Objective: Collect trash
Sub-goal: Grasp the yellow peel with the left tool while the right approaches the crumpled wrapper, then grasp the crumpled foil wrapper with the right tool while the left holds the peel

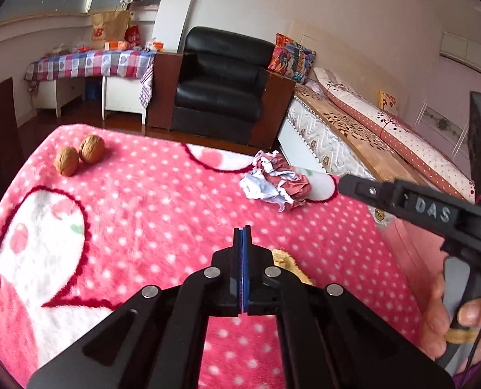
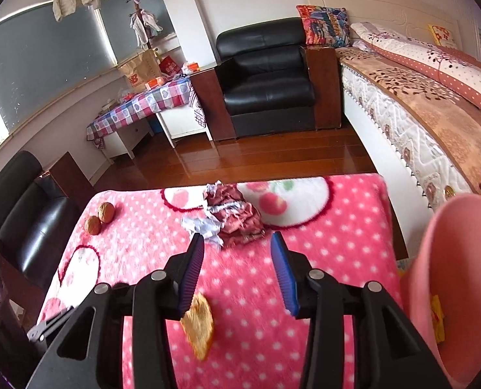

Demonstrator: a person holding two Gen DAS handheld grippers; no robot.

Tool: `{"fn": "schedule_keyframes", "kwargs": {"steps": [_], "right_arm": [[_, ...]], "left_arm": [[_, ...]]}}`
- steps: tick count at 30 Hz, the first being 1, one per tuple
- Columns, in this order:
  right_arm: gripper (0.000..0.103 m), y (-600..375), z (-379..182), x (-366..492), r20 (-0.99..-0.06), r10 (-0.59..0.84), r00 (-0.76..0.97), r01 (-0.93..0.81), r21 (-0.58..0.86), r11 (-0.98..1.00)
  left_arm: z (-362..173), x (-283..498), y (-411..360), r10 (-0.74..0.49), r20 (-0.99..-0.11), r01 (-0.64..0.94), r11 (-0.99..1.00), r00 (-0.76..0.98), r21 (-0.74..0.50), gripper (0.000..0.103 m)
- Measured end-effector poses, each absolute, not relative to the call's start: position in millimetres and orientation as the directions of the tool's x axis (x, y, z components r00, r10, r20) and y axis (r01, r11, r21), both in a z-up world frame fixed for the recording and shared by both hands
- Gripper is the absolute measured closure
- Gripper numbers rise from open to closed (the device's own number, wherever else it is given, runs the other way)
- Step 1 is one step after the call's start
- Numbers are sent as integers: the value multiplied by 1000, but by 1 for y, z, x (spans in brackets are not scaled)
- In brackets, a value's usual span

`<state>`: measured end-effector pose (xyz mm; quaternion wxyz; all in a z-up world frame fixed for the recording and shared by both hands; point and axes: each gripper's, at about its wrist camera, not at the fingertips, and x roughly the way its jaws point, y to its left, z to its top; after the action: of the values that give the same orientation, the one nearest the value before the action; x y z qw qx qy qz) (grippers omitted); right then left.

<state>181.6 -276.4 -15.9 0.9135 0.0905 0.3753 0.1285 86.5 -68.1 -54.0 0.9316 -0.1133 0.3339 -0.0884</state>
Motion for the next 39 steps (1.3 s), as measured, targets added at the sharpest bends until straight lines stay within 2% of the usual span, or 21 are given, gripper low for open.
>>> {"fn": "schedule_keyframes", "kwargs": {"steps": [4, 9, 14, 15, 16, 17, 21, 23, 25, 26, 30, 34, 35, 39], "right_arm": [[56, -267, -27, 213, -703, 297, 647, -152, 263, 953], [53, -253, -45, 246, -738, 288, 610, -130, 266, 955], [53, -248, -67, 262, -779, 257, 572, -96, 248, 964], [56, -247, -72, 262, -785, 267, 560, -99, 257, 961], [65, -247, -74, 260, -784, 281, 553, -106, 268, 958], [69, -247, -74, 257, -776, 282, 564, -111, 267, 957], [73, -254, -65, 233, -727, 309, 613, -121, 300, 946], [73, -264, -56, 216, -690, 304, 657, -98, 322, 942], [73, -273, -49, 203, -667, 287, 688, -76, 327, 942], [73, -277, -47, 195, -653, 271, 707, -66, 322, 945], [73, -287, -44, 175, -625, 234, 744, -52, 295, 954], [72, -294, -47, 166, -592, 238, 770, -66, 297, 953], [72, -296, -48, 168, -587, 240, 773, -70, 297, 952], [72, -303, -50, 166, -558, 287, 779, -94, 348, 933]], "left_arm": [[-53, 92, -55, -244, -602, 54, 947, 760, -316, 103], [-49, 90, -45, -214, -585, 31, 951, 782, -307, 103], [-57, 90, -44, -214, -618, 19, 952, 756, -306, 103], [-57, 91, -45, -214, -621, 21, 953, 754, -303, 103], [-58, 90, -46, -218, -622, 29, 954, 753, -299, 103], [-58, 90, -48, -225, -620, 40, 954, 752, -299, 103], [-58, 90, -52, -288, -612, 80, 935, 736, -344, 102], [-58, 91, -52, -328, -603, 96, 918, 727, -384, 84], [-58, 89, -54, -349, -587, 110, 908, 730, -404, 73], [-58, 88, -56, -357, -582, 119, 906, 730, -406, 71], [-67, 92, -72, -391, -619, 160, 905, 681, -394, 71], [-85, 108, -72, -404, -692, 102, 895, 598, -434, 71], [-84, 109, -71, -404, -682, 94, 891, 609, -444, 71], [-80, 111, -89, -340, -717, 107, 930, 609, -351, 71]]}}
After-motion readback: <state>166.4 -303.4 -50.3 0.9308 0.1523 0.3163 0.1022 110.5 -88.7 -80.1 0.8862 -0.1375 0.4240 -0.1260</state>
